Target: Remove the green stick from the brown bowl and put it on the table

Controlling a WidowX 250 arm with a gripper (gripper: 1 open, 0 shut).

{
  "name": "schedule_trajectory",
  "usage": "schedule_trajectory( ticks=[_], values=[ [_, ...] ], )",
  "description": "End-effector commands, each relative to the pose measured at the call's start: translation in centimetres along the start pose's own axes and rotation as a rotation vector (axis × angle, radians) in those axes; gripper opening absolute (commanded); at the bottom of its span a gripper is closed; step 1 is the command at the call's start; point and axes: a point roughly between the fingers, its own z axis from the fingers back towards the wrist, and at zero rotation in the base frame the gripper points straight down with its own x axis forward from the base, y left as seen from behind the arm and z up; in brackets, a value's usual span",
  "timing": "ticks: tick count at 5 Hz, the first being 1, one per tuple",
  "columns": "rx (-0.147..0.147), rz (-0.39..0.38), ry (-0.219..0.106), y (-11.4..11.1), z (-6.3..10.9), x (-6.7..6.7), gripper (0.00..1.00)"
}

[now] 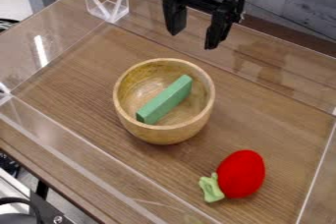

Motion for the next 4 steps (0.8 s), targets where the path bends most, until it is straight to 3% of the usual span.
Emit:
schedule_trajectory(
  ticks=[1, 2, 4],
  values=[
    [-0.003, -0.039, 0.017, -0.3, -1.2, -0.5, 1.00],
    [-0.002, -0.052, 0.025, 0.7, -2.5, -1.5, 1.00],
    [-0.011, -0.164, -0.018, 1.3, -4.1, -1.5, 1.00]
  ],
)
